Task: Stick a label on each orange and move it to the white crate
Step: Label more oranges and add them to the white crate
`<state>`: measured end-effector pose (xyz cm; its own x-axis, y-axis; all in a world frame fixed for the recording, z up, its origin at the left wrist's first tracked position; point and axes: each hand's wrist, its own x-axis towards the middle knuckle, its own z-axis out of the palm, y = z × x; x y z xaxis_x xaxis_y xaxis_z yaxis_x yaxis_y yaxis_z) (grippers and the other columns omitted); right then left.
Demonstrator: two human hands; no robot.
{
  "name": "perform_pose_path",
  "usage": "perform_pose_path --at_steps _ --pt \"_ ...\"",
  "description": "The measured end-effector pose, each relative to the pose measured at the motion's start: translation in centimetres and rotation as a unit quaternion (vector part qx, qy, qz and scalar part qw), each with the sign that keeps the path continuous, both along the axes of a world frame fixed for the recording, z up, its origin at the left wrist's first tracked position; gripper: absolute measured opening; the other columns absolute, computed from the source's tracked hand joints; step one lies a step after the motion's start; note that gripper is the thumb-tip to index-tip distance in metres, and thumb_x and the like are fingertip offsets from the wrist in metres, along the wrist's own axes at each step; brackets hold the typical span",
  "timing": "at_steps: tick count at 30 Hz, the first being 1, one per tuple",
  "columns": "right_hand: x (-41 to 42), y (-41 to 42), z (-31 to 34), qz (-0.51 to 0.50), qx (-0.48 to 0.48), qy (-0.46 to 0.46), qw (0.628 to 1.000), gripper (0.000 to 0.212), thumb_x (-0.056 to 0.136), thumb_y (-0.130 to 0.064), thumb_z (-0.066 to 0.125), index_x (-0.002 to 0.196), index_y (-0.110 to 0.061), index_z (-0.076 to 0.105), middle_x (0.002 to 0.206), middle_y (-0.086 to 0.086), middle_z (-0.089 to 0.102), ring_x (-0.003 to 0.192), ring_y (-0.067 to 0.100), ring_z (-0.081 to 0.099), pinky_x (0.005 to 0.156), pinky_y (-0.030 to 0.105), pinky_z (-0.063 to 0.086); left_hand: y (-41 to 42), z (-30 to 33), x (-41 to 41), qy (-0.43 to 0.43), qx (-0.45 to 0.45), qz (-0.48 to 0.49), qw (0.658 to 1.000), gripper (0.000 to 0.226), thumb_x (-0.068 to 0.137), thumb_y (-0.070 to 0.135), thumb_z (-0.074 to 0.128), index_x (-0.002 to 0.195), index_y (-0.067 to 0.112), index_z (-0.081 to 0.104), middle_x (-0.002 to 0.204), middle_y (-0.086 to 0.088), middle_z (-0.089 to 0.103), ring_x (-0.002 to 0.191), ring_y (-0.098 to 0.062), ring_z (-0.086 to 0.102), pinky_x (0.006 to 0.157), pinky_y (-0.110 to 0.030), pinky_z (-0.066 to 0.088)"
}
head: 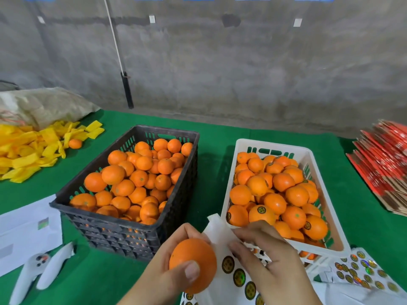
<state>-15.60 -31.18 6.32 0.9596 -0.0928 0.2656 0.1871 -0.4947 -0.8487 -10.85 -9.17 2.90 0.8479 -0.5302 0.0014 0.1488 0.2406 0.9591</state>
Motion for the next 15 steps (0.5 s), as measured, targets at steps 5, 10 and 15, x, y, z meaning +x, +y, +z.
perform_pose_path --at_steps 5,10,15 --pt "-0.2 2.2 0.2 -0.065 -0.020 0.038 0.997 0.069 0.072 0.016 0.079 0.073 -0.053 0.078 0.077 -0.033 0.070 0.080 -0.015 0.065 0.068 0.013 0.049 -0.4 0.0 0.7 0.015 -0.055 -0.027 0.998 0.047 0.076 0.039 0.092 0.106 0.015 0.063 0.106 -0.015 0.064 0.097 -0.034 0.062 0.084 -0.038 0.044" --pt "1.2 6.0 0.9 -0.232 0.026 -0.082 0.969 0.043 0.025 0.010 0.055 0.060 -0.003 0.076 0.056 -0.019 0.056 0.062 0.001 0.052 0.083 0.009 0.042 -1.2 -0.1 1.6 0.008 -0.059 -0.012 0.998 0.066 0.070 0.041 0.096 0.107 0.000 0.059 0.099 -0.019 0.066 0.090 -0.033 0.063 0.083 -0.032 0.047" --pt "1.4 1.9 1.0 -0.026 0.055 0.111 0.992 0.040 0.076 -0.001 0.090 0.089 -0.039 0.084 0.102 -0.027 0.070 0.105 -0.017 0.056 0.095 0.005 0.040 -1.1 -0.3 2.1 -0.005 -0.032 0.026 0.999 0.088 0.059 0.050 0.099 0.105 -0.012 0.056 0.096 -0.014 0.072 0.090 -0.027 0.071 0.079 -0.026 0.054"
